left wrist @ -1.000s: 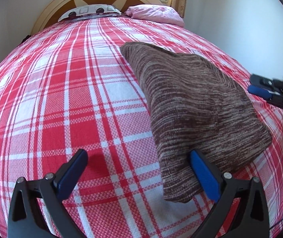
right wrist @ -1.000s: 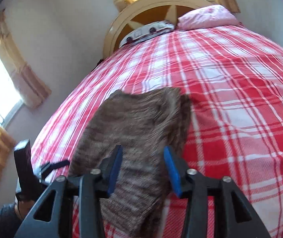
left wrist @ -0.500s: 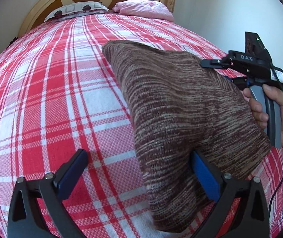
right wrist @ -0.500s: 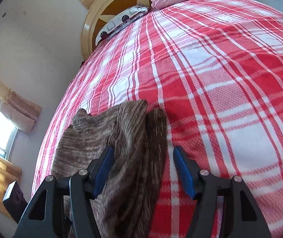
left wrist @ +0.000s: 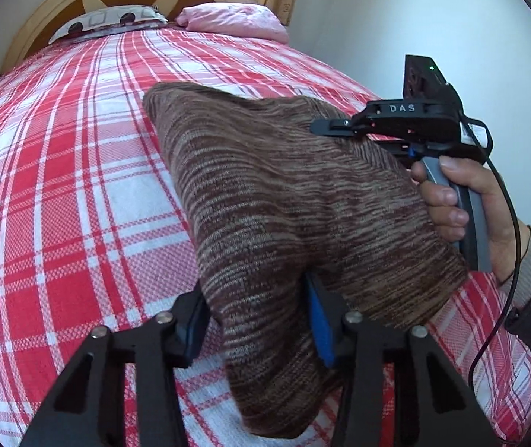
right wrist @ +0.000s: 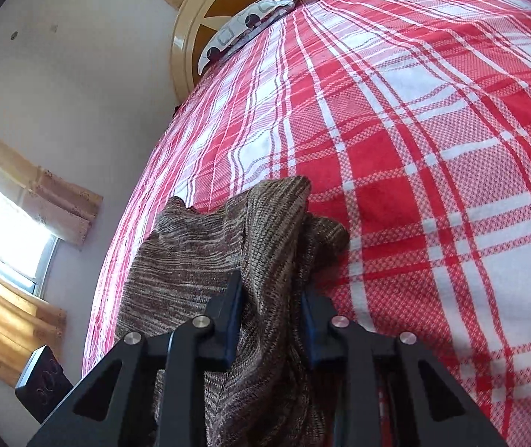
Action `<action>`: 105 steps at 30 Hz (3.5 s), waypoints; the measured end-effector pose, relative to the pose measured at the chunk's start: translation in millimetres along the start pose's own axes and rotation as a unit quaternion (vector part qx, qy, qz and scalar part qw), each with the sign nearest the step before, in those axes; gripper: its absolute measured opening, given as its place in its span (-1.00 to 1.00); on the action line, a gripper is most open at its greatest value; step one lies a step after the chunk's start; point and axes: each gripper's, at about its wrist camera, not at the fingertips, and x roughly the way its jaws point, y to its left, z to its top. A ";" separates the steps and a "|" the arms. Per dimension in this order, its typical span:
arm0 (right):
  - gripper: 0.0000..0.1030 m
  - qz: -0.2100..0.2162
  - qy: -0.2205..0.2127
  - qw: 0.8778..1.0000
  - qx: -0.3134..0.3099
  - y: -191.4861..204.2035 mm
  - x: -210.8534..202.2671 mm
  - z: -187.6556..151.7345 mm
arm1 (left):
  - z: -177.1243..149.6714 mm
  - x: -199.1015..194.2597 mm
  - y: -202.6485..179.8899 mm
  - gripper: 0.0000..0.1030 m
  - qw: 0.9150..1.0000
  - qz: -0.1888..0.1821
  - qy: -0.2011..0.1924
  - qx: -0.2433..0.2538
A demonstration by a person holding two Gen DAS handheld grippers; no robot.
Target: Fold small clothes
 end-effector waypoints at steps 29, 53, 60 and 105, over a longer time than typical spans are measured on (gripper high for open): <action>-0.53 0.092 -0.013 0.994 -0.053 114.8 -11.9 -49.2 | -58.0 -128.0 -1.0 -0.47 0.995 0.021 -0.088 -0.033; -0.53 0.164 0.047 0.980 -0.101 248.6 36.8 -127.4 | -144.6 -238.4 43.1 -0.47 0.983 0.072 -0.133 -0.108; -0.53 0.175 0.069 0.976 -0.113 278.9 57.1 -146.1 | -164.2 -260.6 55.3 -0.48 0.978 0.081 -0.142 -0.128; -0.53 0.140 0.146 0.970 -0.138 332.3 145.2 -198.7 | -239.4 -282.1 107.9 -0.47 0.965 0.094 -0.123 -0.211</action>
